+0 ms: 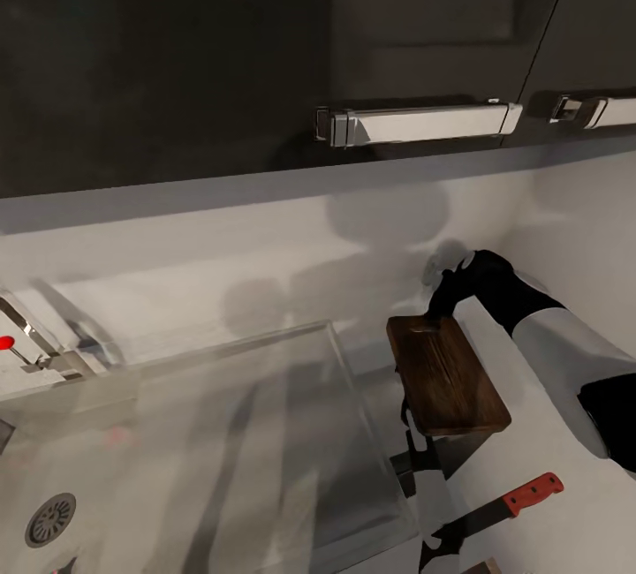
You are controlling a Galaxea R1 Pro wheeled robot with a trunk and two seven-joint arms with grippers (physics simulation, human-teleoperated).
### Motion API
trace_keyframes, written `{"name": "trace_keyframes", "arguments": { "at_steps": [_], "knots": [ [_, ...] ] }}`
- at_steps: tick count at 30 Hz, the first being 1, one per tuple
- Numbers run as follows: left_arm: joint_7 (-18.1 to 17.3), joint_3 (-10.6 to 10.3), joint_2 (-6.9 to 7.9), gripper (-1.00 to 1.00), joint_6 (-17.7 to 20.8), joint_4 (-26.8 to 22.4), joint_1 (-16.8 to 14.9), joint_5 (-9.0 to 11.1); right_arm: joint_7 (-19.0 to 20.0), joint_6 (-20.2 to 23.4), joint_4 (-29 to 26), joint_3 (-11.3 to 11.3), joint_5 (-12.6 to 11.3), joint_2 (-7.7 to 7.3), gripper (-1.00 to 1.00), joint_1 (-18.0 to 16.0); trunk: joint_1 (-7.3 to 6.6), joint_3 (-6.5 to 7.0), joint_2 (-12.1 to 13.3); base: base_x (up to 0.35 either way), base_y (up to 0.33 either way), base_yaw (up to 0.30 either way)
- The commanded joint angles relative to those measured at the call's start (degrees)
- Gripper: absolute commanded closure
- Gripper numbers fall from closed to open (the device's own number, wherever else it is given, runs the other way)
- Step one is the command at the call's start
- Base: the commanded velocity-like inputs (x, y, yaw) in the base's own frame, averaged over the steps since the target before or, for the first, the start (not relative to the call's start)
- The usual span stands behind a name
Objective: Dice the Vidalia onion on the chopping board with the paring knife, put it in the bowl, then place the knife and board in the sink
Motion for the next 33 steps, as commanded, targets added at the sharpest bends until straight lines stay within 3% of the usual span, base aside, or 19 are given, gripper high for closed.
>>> {"name": "trace_keyframes", "arguments": {
  "at_steps": [1, 17, 33],
  "knots": [
    [-0.02, -0.07, 0.0, -1.0, -0.01, -0.11, 0.03, 0.01, -0.01, 0.3, -0.13, 0.25, 0.11, -0.06, -1.0, -0.04, 0.03, -0.09, -0.1, 0.0, 0.0, 0.0],
    [-0.02, -0.08, 0.0, -1.0, -0.02, -0.11, 0.03, 0.02, -0.74, 0.47, -0.36, 0.26, 0.11, -0.06, -1.0, -0.05, 0.03, -0.15, -0.1, 0.0, 0.0, 0.003],
    [-0.02, -0.08, 0.0, -1.0, -0.02, -0.11, 0.03, 0.0, -3.8, 0.38, -0.41, 0.27, 0.11, -0.06, -1.0, -0.05, 0.03, -1.39, -0.1, 0.0, 0.0, 0.117]
  ]
}}
